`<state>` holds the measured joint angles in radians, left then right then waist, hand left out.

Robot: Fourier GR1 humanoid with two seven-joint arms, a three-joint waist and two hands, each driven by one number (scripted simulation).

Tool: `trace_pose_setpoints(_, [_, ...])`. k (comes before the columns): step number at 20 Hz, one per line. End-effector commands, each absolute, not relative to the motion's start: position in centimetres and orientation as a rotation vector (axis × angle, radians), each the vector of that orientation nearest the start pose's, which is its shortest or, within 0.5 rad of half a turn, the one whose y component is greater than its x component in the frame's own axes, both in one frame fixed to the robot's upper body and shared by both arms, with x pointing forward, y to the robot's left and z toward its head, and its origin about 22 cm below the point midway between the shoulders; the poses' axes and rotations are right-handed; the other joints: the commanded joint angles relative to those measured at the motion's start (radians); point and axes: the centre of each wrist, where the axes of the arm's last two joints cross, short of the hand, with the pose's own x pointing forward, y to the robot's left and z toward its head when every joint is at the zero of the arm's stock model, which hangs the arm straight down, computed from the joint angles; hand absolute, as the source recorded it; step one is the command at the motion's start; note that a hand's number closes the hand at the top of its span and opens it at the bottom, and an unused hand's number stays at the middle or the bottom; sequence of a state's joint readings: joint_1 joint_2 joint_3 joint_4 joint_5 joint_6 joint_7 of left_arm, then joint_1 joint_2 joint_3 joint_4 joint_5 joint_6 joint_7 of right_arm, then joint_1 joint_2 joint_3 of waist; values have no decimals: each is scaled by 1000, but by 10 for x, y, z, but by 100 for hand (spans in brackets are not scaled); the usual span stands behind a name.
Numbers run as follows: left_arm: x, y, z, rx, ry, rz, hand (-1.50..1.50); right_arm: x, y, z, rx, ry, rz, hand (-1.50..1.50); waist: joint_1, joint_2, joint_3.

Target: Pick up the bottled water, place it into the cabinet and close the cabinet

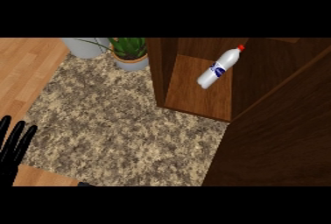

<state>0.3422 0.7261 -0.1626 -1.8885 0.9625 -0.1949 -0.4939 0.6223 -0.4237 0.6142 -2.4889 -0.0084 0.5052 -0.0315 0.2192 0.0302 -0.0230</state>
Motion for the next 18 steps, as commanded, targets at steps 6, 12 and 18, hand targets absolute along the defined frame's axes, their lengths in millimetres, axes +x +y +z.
trace_pose_setpoints(6, [162, 338, 61, -559, -1835, 81, -150, 76, -177, 143, 863, -1647, 1102, 150, 21, 0, -7])
trace_pose_setpoints(12, [164, 344, 65, -544, -1842, 71, -150, 83, -178, 145, 812, -1627, 1155, 150, 27, -3, -10])
trace_pose_setpoints(18, [167, 347, 67, -562, -1847, 63, -150, 92, -175, 145, 816, -1662, 1157, 150, 19, 6, -8])
